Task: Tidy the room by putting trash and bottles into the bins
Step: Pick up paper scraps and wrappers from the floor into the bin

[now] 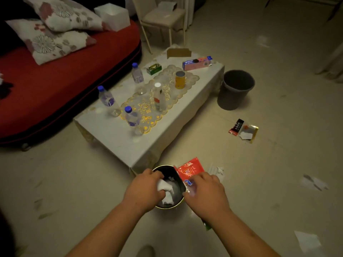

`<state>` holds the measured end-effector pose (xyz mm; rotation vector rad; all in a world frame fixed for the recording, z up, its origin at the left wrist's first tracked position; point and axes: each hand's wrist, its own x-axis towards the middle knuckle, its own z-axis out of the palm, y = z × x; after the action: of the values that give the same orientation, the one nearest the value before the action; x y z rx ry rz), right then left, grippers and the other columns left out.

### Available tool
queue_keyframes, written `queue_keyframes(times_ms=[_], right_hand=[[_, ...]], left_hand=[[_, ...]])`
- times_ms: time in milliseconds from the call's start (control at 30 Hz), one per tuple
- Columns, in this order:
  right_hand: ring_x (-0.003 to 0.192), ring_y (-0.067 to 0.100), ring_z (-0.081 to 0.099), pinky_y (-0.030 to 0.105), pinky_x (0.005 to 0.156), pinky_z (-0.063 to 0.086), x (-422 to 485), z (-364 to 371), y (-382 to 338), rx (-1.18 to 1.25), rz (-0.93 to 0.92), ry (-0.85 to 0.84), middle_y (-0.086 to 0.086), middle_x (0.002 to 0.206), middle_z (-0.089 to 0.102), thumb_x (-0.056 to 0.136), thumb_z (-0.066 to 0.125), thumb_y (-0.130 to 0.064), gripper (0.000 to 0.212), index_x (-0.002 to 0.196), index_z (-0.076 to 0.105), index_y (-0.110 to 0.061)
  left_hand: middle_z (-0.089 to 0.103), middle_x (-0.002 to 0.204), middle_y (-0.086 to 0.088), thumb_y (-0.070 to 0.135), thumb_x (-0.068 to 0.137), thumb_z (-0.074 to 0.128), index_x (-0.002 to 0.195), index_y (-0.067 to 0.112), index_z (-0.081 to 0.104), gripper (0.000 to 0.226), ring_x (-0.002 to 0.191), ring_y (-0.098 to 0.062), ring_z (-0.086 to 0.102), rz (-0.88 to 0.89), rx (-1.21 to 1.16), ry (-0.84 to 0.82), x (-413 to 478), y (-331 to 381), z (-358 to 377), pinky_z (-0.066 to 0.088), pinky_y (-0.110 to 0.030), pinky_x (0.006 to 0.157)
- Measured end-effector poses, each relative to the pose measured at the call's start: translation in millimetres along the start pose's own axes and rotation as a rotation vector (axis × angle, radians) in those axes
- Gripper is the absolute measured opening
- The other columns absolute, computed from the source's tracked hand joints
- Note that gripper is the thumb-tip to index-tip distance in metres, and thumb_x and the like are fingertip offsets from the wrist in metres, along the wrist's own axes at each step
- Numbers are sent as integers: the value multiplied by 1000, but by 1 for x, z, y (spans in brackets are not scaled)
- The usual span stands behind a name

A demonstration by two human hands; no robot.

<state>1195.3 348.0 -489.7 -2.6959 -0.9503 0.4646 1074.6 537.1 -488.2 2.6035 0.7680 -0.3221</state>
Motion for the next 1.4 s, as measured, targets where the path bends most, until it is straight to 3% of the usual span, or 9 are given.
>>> queue_keyframes(times_ms=[300,500,633,767,933,1033,1200,1400], right_hand=[[108,22,48,39,89,45,83,155,20,1,10,-165,-4,126,55,75,51,-64,60,126,53,-32],[104,23,48,39,83,45,128,253,29,-24,15,-212,-1,121,57,71,50,-66,61,120,57,-30],[105,23,47,39,84,44,140,293,35,5,31,-223,-1,121,57,71,48,-66,62,120,57,-29],[114,24,44,39,90,43,150,307,38,2,49,-281,-1,124,53,69,49,-77,72,123,53,-31],[118,22,43,37,92,42,141,289,44,26,52,-281,-3,127,54,72,48,-72,72,132,50,-32],[115,22,43,36,89,43,129,256,46,2,37,-275,-4,123,56,73,46,-71,66,126,53,-33],[113,20,44,37,88,43,106,174,35,-2,76,-239,-6,119,56,78,48,-70,56,121,55,-35],[118,22,45,37,93,42,86,45,26,19,150,-133,-7,124,55,75,41,-73,64,126,53,-37]], left_hand=[[55,118,4,53,70,62,128,40,53,60,102,-20,61,-39,-10,-120,93,-82,126,48,-30,78],[55,119,2,55,71,66,128,36,51,63,101,-20,60,-35,-9,-169,141,-121,207,49,-32,76],[52,131,3,50,68,71,139,37,39,79,111,-21,58,-39,-52,-184,155,-136,241,47,-31,83],[49,139,4,48,71,72,145,37,33,84,120,-21,55,-90,-74,-205,159,-144,252,51,-35,91],[52,132,6,50,75,70,138,37,41,71,115,-19,57,-69,-27,-216,152,-141,234,51,-34,88],[54,129,6,49,77,67,136,35,46,64,112,-19,58,-57,21,-222,142,-128,206,51,-34,86],[52,131,8,52,80,67,138,37,46,63,114,-16,55,5,51,-213,125,-94,131,51,-31,88],[57,124,9,56,77,57,134,40,47,60,112,-18,56,124,141,-145,115,-19,14,48,-34,89]])
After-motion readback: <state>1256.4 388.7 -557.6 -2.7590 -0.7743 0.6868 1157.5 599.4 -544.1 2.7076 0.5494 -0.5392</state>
